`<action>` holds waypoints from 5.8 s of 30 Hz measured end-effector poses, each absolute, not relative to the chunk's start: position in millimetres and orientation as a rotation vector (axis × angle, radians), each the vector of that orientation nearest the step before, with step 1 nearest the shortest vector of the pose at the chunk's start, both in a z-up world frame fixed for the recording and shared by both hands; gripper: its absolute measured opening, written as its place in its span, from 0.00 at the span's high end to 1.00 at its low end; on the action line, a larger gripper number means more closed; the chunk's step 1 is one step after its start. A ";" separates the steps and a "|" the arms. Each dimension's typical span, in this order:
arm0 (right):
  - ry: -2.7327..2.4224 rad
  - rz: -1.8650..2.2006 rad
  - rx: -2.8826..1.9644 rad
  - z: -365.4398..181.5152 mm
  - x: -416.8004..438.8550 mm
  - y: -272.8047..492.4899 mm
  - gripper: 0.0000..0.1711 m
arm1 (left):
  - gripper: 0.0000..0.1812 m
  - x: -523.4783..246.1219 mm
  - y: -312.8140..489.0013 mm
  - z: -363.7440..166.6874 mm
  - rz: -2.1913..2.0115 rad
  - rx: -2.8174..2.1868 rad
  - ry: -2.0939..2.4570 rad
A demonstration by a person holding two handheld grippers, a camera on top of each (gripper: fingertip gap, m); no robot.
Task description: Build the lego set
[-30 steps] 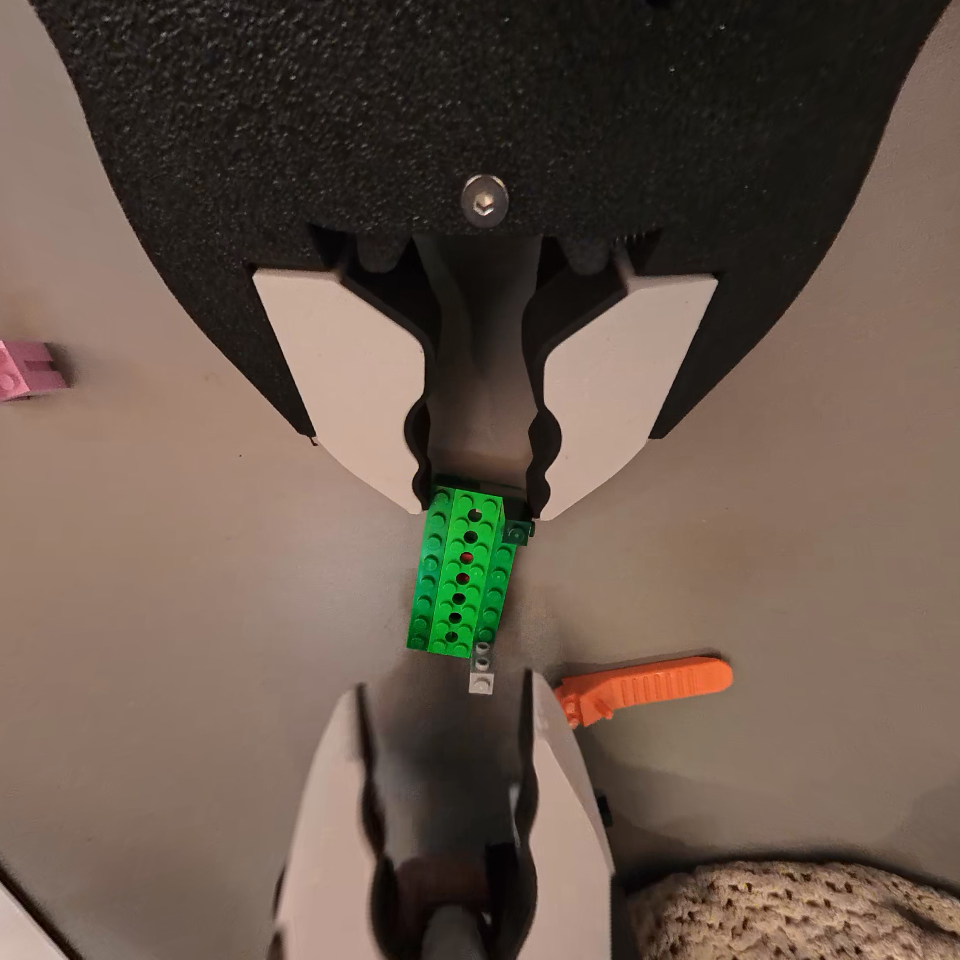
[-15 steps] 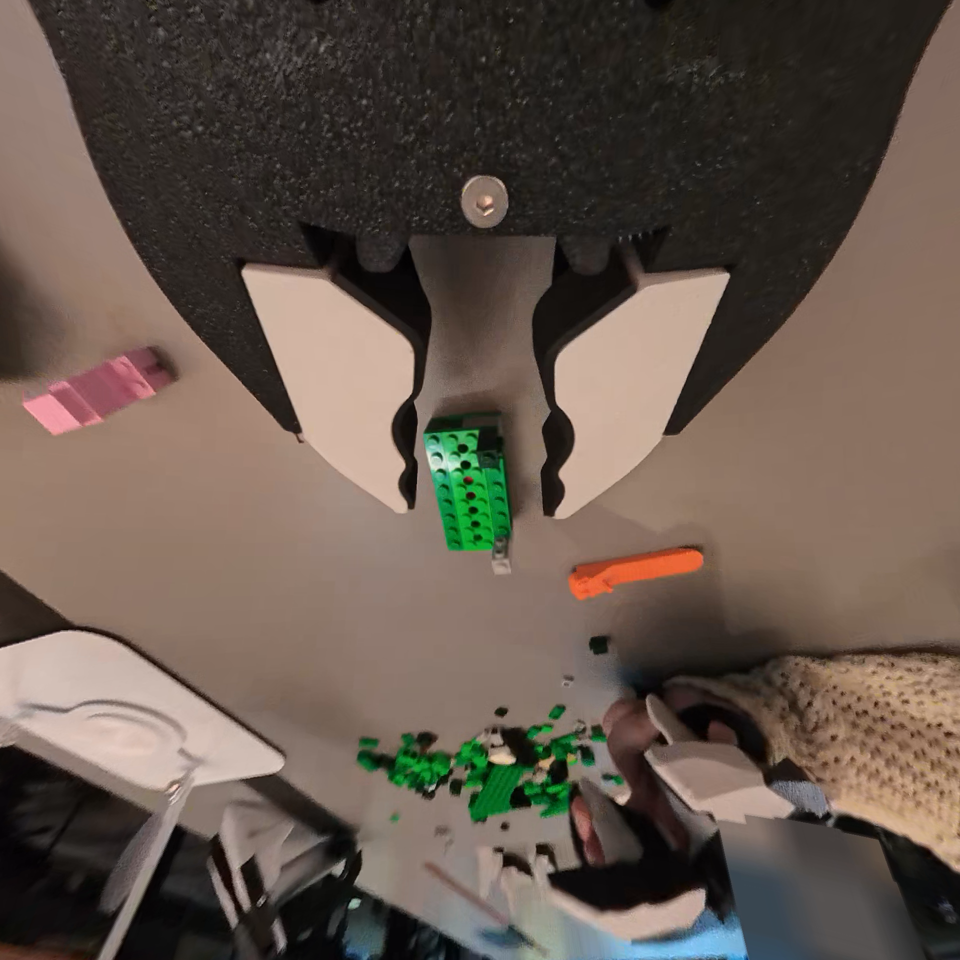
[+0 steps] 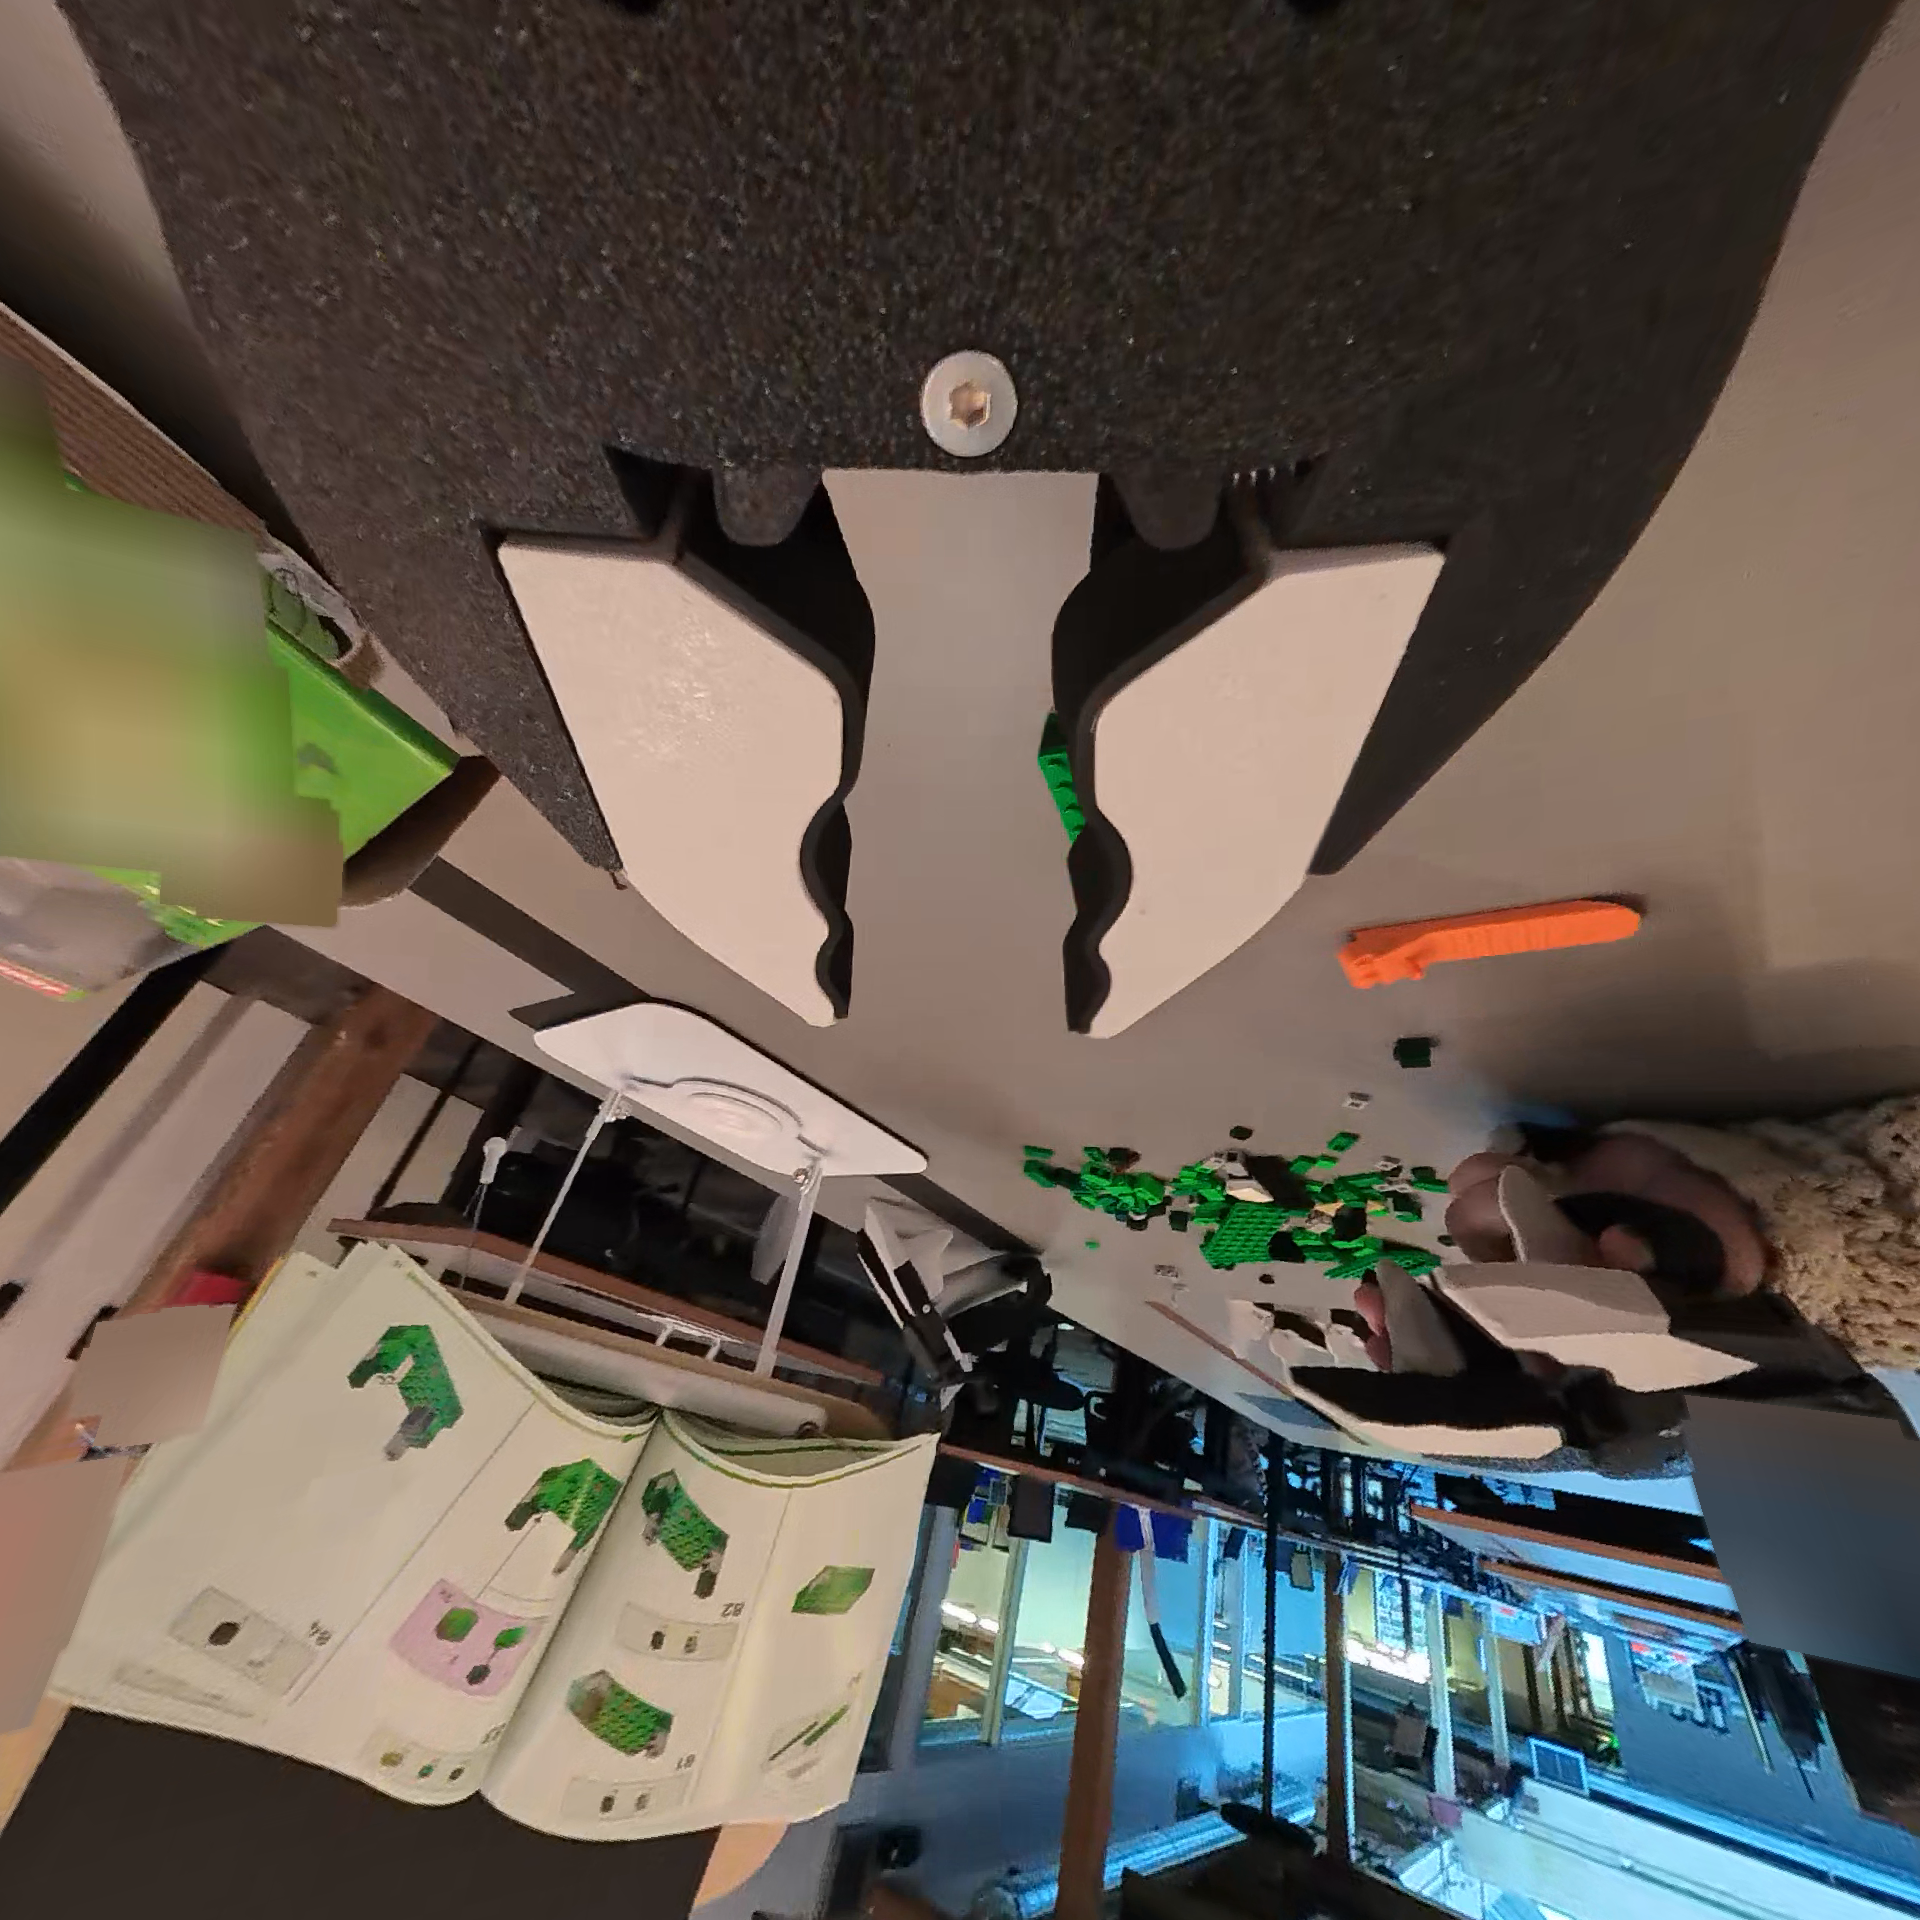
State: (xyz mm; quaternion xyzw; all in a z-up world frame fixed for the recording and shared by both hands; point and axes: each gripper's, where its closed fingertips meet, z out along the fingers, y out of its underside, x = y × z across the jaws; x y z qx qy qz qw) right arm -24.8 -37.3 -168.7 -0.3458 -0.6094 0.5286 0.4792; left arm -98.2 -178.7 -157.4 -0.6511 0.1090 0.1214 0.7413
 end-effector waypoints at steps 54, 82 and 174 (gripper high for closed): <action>-1.607 1.385 -0.677 -173.5 -43.0 -191.8 0.94 | 0.85 -364.1 -380.0 -185.8 0.838 -1.789 -0.302; -1.670 1.260 -0.554 -179.7 -42.3 -206.9 0.95 | 1.00 -366.5 -382.9 -182.3 0.992 -1.723 -0.256; -2.397 0.737 -1.245 -251.7 -312.3 -302.3 0.66 | 1.00 -338.5 -360.9 -170.3 0.884 -1.575 -0.086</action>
